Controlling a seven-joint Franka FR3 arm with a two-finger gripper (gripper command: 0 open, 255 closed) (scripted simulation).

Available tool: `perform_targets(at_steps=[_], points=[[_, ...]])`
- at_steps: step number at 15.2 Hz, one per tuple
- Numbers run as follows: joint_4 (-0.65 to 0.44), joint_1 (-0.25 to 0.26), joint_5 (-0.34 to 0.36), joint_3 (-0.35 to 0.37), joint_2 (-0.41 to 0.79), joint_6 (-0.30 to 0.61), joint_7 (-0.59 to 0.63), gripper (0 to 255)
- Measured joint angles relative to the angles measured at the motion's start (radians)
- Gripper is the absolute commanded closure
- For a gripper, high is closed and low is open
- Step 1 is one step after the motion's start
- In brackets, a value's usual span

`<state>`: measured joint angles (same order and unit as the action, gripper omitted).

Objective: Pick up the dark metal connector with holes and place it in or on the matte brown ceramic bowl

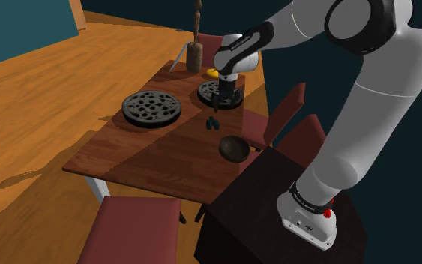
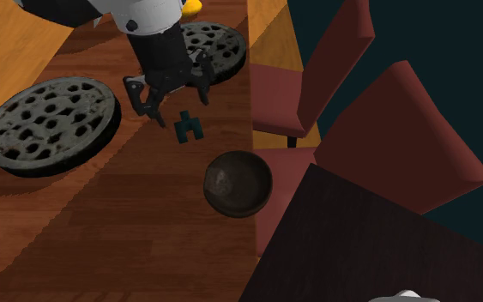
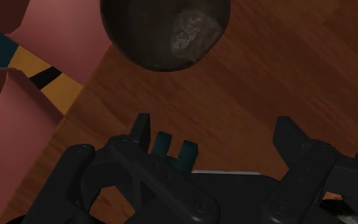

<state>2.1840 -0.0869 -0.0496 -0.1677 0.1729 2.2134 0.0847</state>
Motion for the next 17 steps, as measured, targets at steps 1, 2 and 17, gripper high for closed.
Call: perform_targets(at_steps=[1,2,17], points=[[-0.016,-0.003,-0.007,0.000,0.031,0.014,-0.001,0],[-0.052,-0.008,-0.017,0.000,0.079,0.026,-0.006,0],[-0.668,-0.120,-0.110,0.016,0.688,0.016,-0.024,0]])
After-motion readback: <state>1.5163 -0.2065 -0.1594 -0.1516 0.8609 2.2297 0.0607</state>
